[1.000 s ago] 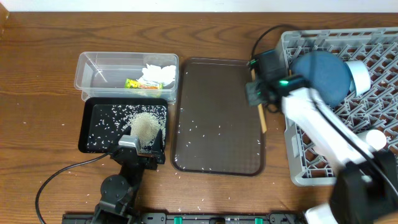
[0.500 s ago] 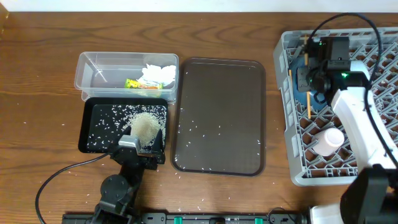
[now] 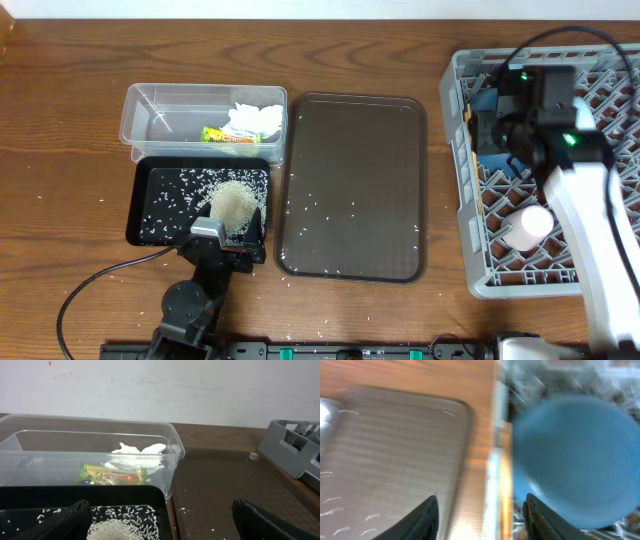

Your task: Sort waste into correct bins and load items into the dishwasher rack

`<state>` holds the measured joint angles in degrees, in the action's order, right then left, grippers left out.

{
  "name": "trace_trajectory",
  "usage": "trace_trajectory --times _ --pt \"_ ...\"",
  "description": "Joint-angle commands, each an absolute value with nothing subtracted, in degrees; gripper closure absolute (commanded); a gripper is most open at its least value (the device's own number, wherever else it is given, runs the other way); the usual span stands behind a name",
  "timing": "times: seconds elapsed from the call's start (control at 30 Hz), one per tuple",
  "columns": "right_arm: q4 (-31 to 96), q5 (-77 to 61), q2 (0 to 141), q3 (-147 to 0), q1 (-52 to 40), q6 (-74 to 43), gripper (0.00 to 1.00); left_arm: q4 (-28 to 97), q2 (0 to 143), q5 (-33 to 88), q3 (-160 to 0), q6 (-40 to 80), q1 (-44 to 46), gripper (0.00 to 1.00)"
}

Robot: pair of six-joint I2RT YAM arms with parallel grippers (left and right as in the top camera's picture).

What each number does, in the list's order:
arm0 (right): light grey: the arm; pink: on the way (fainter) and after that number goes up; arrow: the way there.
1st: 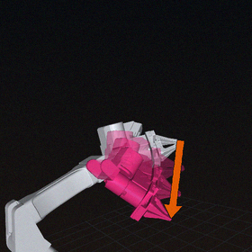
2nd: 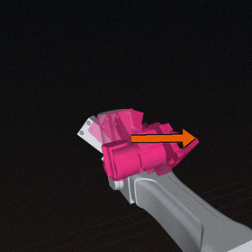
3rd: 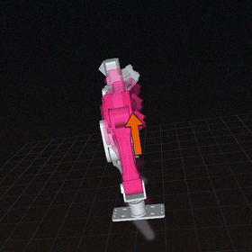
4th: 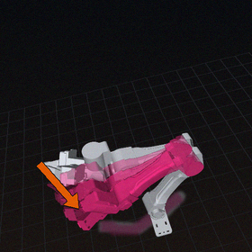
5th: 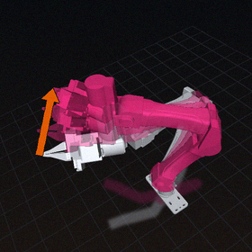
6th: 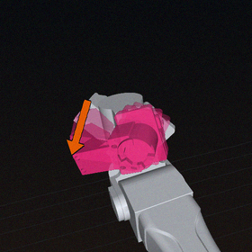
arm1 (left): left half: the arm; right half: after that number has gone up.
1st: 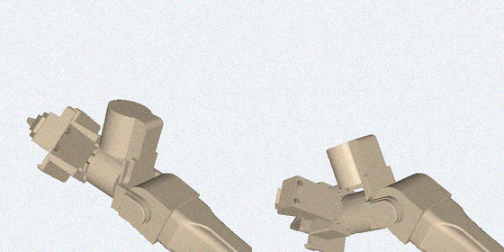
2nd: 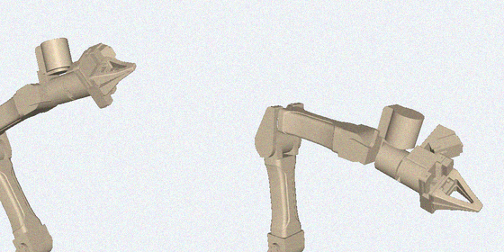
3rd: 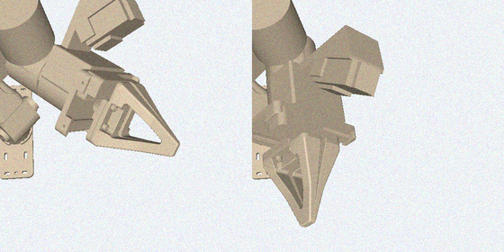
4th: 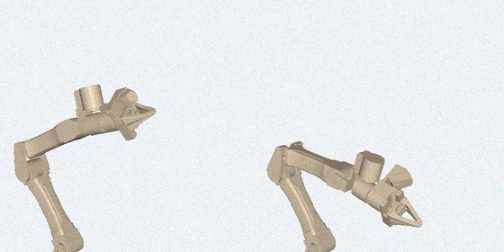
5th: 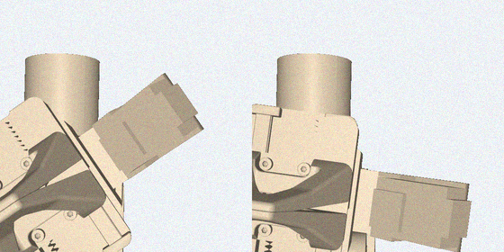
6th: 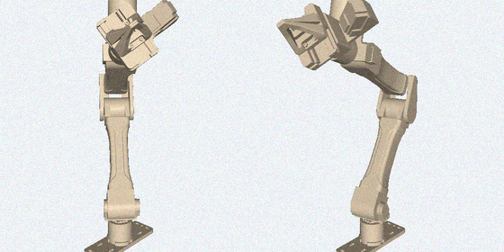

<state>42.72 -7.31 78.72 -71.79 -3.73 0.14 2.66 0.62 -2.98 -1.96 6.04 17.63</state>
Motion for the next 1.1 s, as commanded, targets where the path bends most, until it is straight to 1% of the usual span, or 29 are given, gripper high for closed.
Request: trace_trajectory --times 0.0,0.03,0.27,0.4,0.53,0.6,0.67,0.8,0.9,1.07 --pt "44.75 -17.63 70.22 -71.92 -7.62 -0.62 0.17 3.77 0.23 -3.49 -0.25 6.31 17.32 0.08" --pt "45.54 -18.46 68.12 -71.92 -8.8 -0.6 0.01 3.77 0.23 -3.49 -0.25 6.31 17.32 0.08" --pt "51.57 -21.67 58.59 -71.9 -15.81 -0.84 0.01 3.77 0.27 -3.49 -0.25 6.31 17.32 0.08" --pt "56.99 -22.55 56.1 -71.9 -17.28 -0.82 0.01 3.77 0.27 -3.49 -0.25 6.31 17.32 0.08" --pt "66.54 -17.63 54.41 -71.9 -17.17 0.27 0.01 3.77 0.27 -3.49 -0.25 6.31 17.32 0.08" --pt "67.46 -14.35 53.54 -71.88 -17.17 0.56 0.01 3.77 0.27 -3.49 -0.25 6.31 17.32 0.08" --pt "65.19 -12.14 52.23 -71.57 -17.17 3.42 0.01 3.77 0.27 -3.49 -0.25 6.31 17.32 0.08" --pt "53.17 -12.27 47.07 -66.87 -17.32 11.51 0.01 3.77 0.3 -3.49 -0.25 6.31 17.32 0.08" --pt "44.38 -12.25 40.95 -58.74 -17.32 11.86 0.01 3.77 0.3 -3.49 -0.25 6.31 17.32 0.08" --pt "33.23 -12.88 28.73 -39.62 -17.26 11.84 0.01 3.77 0.3 -3.49 -0.25 6.31 17.32 0.08"
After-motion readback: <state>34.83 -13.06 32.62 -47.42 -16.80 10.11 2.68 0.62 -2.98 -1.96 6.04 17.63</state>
